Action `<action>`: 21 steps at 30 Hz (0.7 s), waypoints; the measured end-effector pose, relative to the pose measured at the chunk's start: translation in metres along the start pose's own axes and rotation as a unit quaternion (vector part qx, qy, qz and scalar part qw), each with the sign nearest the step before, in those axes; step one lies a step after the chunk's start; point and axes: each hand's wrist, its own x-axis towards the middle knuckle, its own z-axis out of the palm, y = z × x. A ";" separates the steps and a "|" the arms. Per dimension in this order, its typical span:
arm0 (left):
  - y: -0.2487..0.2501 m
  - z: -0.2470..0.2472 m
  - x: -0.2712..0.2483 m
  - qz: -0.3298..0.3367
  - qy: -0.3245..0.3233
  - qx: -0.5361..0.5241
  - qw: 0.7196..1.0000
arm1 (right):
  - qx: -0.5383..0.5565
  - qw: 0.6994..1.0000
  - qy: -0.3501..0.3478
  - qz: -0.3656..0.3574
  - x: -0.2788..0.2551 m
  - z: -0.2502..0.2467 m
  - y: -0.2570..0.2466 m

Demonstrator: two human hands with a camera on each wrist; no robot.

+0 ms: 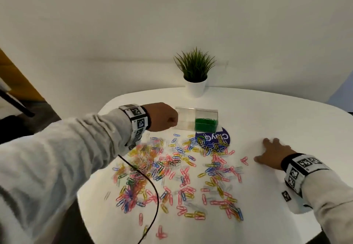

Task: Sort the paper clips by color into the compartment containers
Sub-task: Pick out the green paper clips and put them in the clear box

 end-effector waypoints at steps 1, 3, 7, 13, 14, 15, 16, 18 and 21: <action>-0.010 0.001 -0.021 -0.002 -0.031 0.053 0.998 | 0.025 1.000 -0.001 -0.003 -0.003 -0.004 0.000; -0.029 0.005 -0.059 -0.003 -0.088 0.153 0.984 | 0.070 0.997 0.028 -0.017 -0.009 -0.014 -0.007; -0.048 0.032 -0.115 0.027 -0.173 0.260 0.950 | 0.139 0.951 0.201 -0.187 -0.054 -0.020 -0.074; -0.041 0.114 -0.151 0.039 -0.128 0.118 0.984 | 0.004 0.905 0.011 -0.425 -0.104 0.023 -0.181; -0.038 0.123 -0.154 0.022 -0.115 0.087 0.989 | -0.020 0.908 0.008 -0.419 -0.102 0.026 -0.188; -0.036 0.131 -0.156 0.000 -0.101 0.059 0.993 | -0.032 0.911 0.011 -0.411 -0.098 0.029 -0.192; -0.035 0.137 -0.158 -0.025 -0.086 0.034 0.995 | -0.034 0.914 0.019 -0.404 -0.096 0.032 -0.194; -0.037 0.146 -0.160 -0.063 -0.049 -0.010 0.997 | -0.017 0.921 0.041 -0.387 -0.094 0.036 -0.195; -0.045 0.155 -0.157 -0.076 -0.016 -0.053 0.996 | 0.029 0.925 0.076 -0.371 -0.095 0.039 -0.192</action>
